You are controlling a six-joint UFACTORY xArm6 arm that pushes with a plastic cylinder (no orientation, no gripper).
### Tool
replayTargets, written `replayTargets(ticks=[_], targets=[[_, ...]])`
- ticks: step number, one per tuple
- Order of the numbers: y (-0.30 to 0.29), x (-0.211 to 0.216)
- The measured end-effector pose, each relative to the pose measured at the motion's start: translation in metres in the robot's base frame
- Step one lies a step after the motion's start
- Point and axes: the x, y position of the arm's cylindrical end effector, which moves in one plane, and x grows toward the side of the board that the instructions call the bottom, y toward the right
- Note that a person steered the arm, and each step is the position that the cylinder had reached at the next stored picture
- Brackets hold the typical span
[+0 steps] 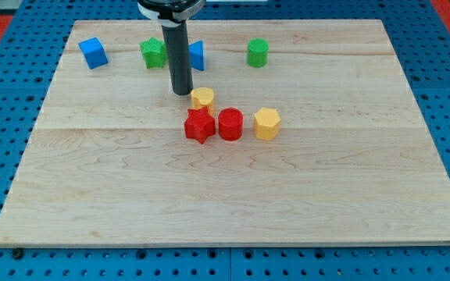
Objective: Slide the yellow blocks to the center of the board
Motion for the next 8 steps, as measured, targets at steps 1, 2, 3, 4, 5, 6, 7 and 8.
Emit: replayTargets(ticks=[1,2,3,4,5,6,7,8], targets=[[0.001,-0.027],[0.009,-0.043],[0.104,-0.024],[0.174,0.047],[0.153,0.096],[0.075,0.095],[0.081,0.087],[0.107,0.096]])
